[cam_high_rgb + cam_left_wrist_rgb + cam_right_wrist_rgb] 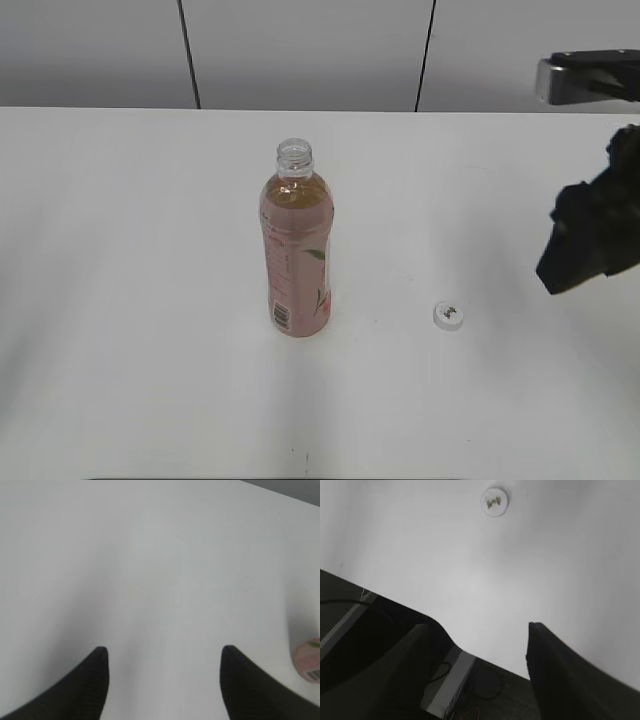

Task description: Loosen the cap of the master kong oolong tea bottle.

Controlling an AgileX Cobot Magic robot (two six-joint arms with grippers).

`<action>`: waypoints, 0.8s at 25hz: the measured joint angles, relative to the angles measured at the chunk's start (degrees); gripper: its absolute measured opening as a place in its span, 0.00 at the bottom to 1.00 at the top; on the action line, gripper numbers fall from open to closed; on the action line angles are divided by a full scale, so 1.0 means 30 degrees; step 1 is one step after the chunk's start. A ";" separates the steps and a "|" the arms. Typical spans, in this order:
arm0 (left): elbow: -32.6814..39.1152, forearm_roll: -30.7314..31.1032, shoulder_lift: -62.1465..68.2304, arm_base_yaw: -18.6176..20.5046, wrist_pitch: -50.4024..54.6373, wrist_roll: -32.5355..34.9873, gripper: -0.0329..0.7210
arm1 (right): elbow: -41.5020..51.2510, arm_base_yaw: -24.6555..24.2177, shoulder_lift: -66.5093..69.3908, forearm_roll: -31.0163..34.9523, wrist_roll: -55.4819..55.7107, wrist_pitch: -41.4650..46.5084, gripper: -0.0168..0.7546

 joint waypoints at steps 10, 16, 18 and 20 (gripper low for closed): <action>-0.2655 -0.1163 -0.3266 -0.0034 0.7215 0.4035 0.62 | 0.3930 0.0000 -0.7260 -0.0246 0.0584 0.0032 0.62; -0.2116 -0.1163 -0.5538 -0.0034 0.8832 0.5265 0.62 | 0.6709 0.0000 -1.3037 -0.1442 0.0758 -0.0027 0.62; -0.2116 -0.1210 -0.6561 -0.0034 0.8838 0.5626 0.62 | 0.7721 0.0000 -1.5099 -0.2321 0.1070 0.0013 0.62; -0.2116 -0.1219 -0.7718 -0.0034 0.8865 0.5852 0.62 | 0.8828 0.0000 -1.6943 -0.3160 0.1336 0.0036 0.62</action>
